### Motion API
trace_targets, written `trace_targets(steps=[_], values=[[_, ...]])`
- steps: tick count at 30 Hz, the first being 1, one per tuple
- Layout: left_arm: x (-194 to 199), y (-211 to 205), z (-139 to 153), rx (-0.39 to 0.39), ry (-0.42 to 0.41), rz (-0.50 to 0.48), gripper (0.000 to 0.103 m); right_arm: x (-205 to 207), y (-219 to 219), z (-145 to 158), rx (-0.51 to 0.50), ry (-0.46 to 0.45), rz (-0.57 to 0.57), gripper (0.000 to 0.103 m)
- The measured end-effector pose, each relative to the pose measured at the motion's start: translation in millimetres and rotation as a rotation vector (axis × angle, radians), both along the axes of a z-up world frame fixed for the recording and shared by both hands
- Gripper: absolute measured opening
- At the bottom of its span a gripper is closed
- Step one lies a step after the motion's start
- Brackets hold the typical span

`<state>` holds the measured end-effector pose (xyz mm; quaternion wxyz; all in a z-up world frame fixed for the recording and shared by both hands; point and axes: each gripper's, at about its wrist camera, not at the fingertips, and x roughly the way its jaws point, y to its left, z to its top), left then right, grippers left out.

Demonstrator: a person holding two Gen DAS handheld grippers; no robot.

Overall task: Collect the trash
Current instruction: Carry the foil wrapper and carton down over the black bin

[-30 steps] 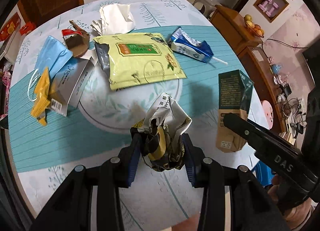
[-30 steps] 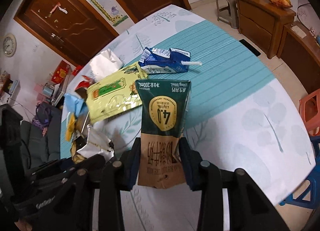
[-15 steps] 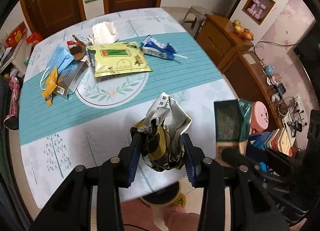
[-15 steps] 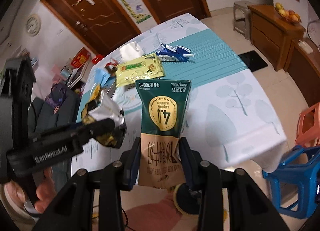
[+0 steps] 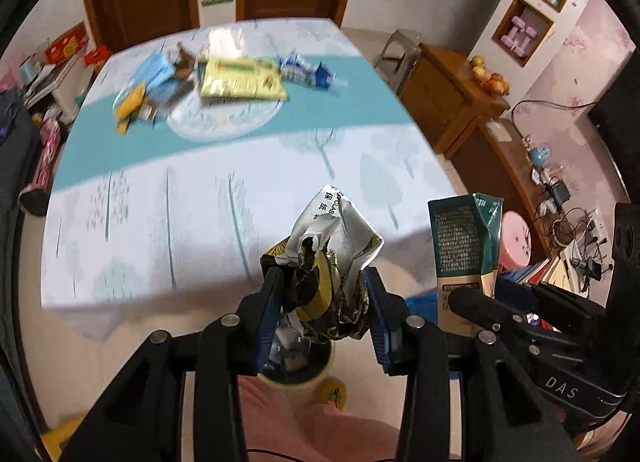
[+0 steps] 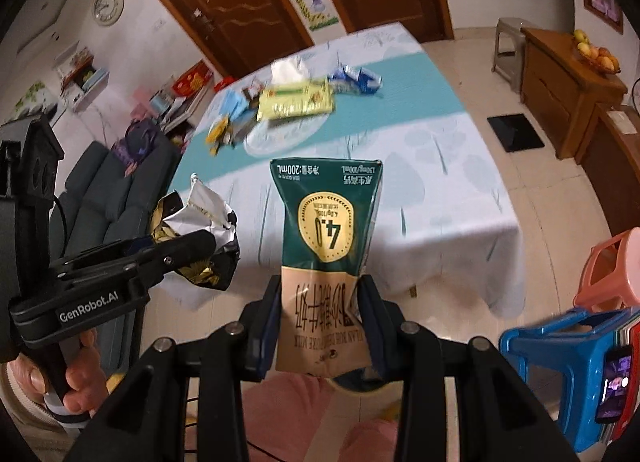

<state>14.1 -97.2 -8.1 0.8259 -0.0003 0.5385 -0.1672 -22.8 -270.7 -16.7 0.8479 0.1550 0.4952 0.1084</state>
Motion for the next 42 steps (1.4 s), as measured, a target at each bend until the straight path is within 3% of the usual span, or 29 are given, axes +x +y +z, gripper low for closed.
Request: trace_targets(steps=[5,13,18,28,42], values=[[-19,6,-15,0.023,0.052,0.03,0.038,-19,2,-24,0.033,0.059,0.017,0.037],[-31,1,-40,0.089,0.095,-0.024,0.038,-34,-1,-56,0.09,0.12,-0.018,0.037],[-36,2,-74,0.116,0.15,-0.064,0.038,-36,3,-85,0.098,0.181,-0.046,0.037],[-40,5,-184,0.139,0.261,-0.148,0.039,-47,20,-180,0.107,0.314,-0.16,0.037],[-26,7,-331,0.13,0.303,-0.193,0.04,-50,37,-326,0.135,0.416,-0.256,0.037]])
